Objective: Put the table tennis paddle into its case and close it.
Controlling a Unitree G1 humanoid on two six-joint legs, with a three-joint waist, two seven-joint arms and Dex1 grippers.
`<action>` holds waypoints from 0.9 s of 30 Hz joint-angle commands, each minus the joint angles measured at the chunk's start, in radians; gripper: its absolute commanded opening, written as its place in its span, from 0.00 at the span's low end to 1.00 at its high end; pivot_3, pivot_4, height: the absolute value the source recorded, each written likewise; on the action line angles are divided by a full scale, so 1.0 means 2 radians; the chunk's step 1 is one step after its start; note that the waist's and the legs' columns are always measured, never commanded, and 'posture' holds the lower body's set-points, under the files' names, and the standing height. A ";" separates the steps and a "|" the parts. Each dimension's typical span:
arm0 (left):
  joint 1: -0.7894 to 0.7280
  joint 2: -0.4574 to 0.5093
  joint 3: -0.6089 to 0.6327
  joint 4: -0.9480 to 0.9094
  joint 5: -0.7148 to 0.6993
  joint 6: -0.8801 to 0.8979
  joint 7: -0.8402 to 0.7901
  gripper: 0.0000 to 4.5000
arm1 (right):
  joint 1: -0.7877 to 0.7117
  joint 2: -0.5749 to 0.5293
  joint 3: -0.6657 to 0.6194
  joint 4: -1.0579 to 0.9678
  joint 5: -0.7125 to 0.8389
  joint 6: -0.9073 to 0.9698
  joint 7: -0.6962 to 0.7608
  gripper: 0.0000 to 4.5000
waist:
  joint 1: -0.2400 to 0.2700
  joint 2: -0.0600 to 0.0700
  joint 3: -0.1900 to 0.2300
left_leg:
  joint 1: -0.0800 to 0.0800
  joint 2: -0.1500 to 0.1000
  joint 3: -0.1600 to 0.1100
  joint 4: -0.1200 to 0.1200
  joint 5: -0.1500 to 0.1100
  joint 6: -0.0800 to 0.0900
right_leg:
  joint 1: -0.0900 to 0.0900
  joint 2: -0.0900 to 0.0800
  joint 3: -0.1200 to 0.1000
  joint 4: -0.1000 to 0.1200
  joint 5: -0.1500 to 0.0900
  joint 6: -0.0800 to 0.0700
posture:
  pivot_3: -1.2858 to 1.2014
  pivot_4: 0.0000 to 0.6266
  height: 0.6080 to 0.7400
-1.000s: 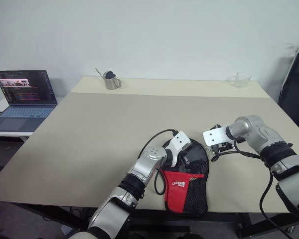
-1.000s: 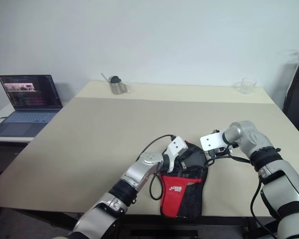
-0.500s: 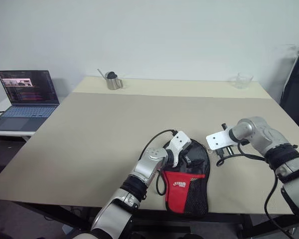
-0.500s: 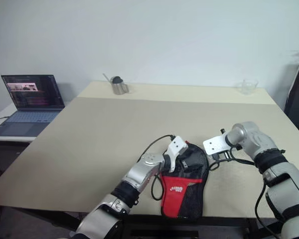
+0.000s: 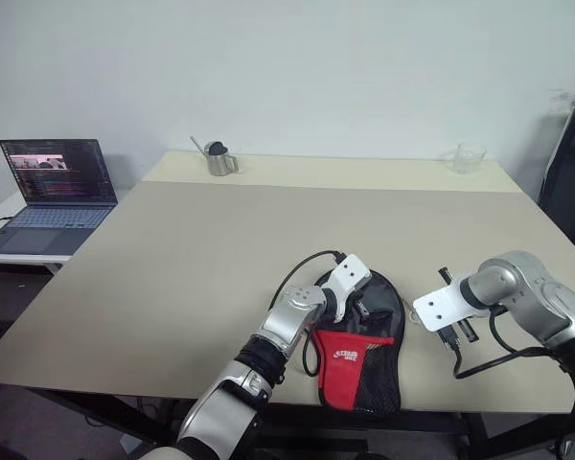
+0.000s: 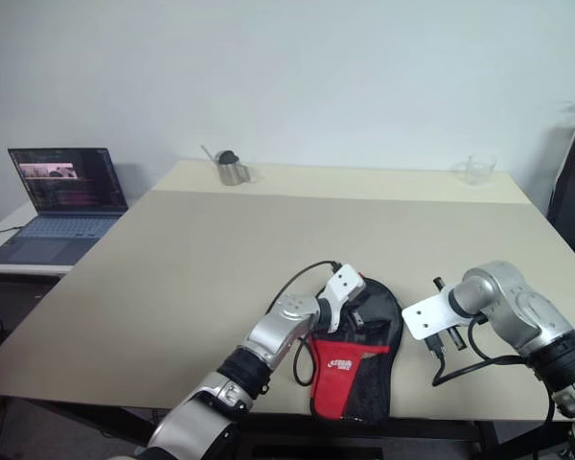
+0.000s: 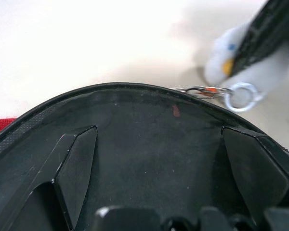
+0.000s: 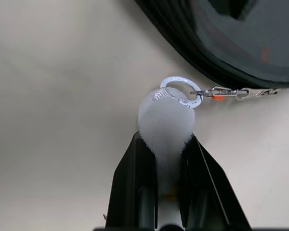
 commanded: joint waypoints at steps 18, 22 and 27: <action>-0.003 -0.003 -0.010 0.085 0.033 0.005 0.013 1.00 | 0.177 -0.113 -0.074 -0.225 0.099 0.026 0.057 0.04 | -0.002 -0.001 -0.001 | 0.003 -0.001 -0.002 0.000 -0.002 -0.003 | 0.002 -0.006 -0.003 -0.003 -0.001 0.001 | 0.52 0.24 1.00; -0.004 -0.003 -0.009 0.088 0.034 0.007 0.012 1.00 | 0.204 -0.135 -0.087 -0.258 0.139 0.025 0.075 0.04 | -0.002 -0.002 -0.001 | 0.003 -0.001 -0.003 0.000 -0.002 -0.003 | 0.002 -0.006 -0.004 -0.003 -0.001 0.001 | 0.52 0.24 1.00; -0.005 -0.003 -0.011 0.092 0.035 0.007 0.010 1.00 | 0.231 -0.147 -0.090 -0.290 0.159 0.030 0.079 0.03 | -0.001 -0.002 -0.001 | 0.003 -0.001 -0.004 0.000 -0.003 -0.004 | 0.003 -0.007 -0.005 -0.004 -0.002 0.002 | 0.52 0.24 1.00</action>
